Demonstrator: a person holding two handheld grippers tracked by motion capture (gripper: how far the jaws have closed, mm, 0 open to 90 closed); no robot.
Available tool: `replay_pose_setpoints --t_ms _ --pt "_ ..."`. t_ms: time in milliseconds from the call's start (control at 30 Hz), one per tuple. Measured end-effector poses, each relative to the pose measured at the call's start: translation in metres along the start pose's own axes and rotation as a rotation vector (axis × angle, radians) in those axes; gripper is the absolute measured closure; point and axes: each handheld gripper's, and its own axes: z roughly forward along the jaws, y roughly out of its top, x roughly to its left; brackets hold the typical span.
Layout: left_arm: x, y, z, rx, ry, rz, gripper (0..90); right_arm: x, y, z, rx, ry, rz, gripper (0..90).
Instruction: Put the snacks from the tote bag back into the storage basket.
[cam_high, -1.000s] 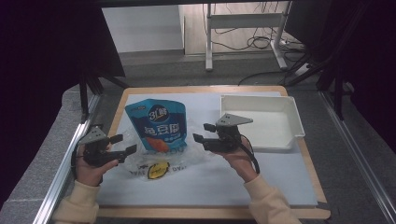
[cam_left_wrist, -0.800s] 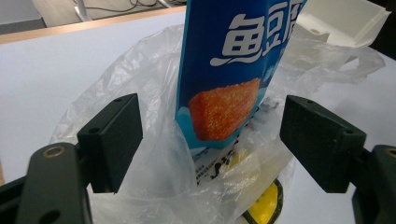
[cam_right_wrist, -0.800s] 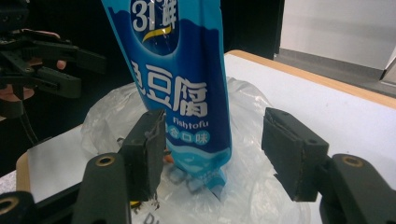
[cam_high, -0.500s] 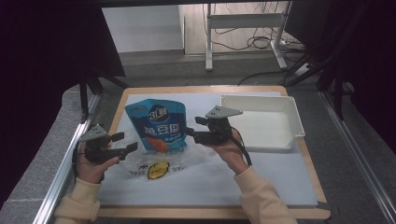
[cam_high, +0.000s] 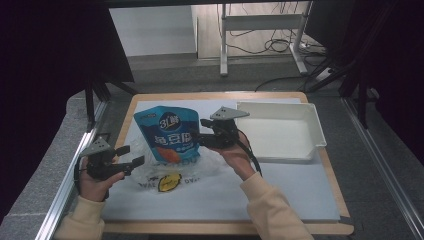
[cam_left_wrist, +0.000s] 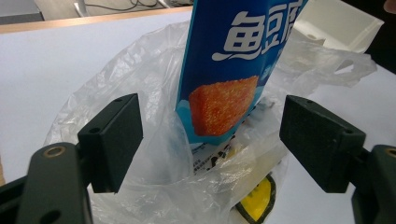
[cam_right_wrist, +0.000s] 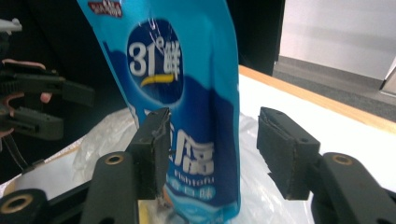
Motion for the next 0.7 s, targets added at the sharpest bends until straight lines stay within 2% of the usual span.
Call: replay_pose_setpoints --t_ms 300,533,700 --pt "0.0 0.001 0.008 0.015 -0.006 0.01 21.7 -0.001 0.014 0.011 0.008 0.004 -0.01 50.9" --pt "0.002 0.004 0.007 0.006 -0.008 0.007 21.8 -0.002 0.017 0.025 -0.006 0.04 0.016 58.1" --pt "0.005 0.003 0.004 0.001 0.0 0.001 21.9 -0.001 0.02 0.031 -0.012 0.056 0.003 65.7"
